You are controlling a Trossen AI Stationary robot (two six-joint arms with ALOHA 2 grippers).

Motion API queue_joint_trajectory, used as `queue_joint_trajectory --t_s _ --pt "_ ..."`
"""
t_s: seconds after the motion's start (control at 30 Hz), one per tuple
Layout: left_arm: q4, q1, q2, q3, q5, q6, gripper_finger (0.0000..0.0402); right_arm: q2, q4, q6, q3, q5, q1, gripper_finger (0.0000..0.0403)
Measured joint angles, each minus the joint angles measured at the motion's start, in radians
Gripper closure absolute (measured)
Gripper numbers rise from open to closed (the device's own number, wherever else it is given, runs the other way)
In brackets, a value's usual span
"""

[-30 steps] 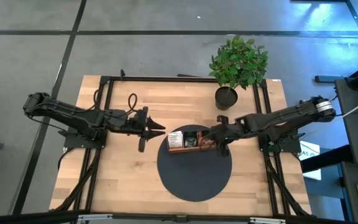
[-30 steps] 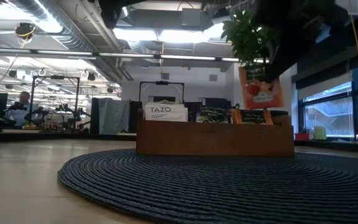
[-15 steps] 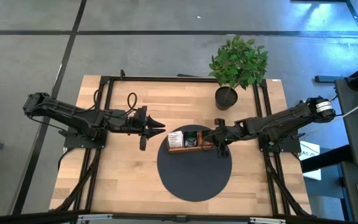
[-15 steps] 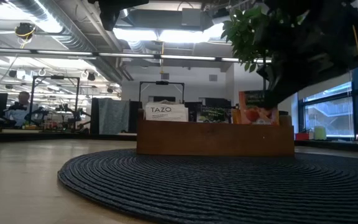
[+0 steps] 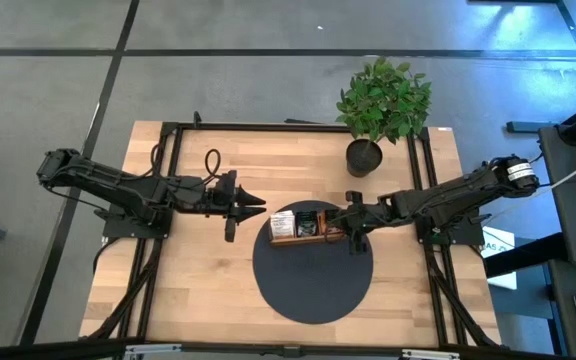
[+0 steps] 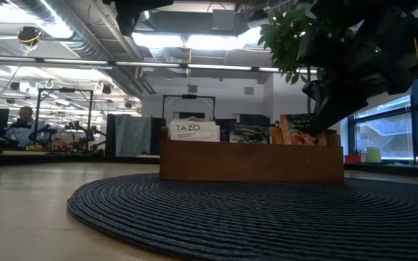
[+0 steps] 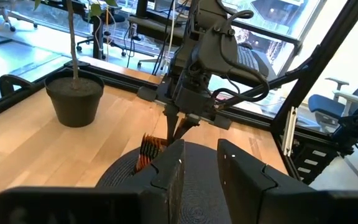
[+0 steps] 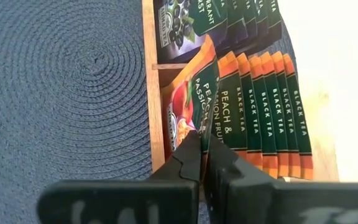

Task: Pick & Place Tea
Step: Put the orange tea bag into the right section of the wooden organizer

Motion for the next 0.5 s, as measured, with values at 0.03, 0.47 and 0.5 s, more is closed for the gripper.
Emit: queue_joint_trajectory --t_s 0.03,0.47,0.5 --pt "0.0 0.0 0.0 0.0 0.0 0.0 0.0311 0.0 -0.001 0.0 0.0 0.0 0.0 0.0398" --pt "-0.001 0.0 0.0 0.0 0.0 0.0 0.031 0.016 -0.002 0.006 0.0 0.001 0.0 0.0395" --pt "-0.002 0.0 0.0 0.0 0.0 0.0 0.031 0.027 0.002 0.007 0.0 0.001 0.0 0.0397"
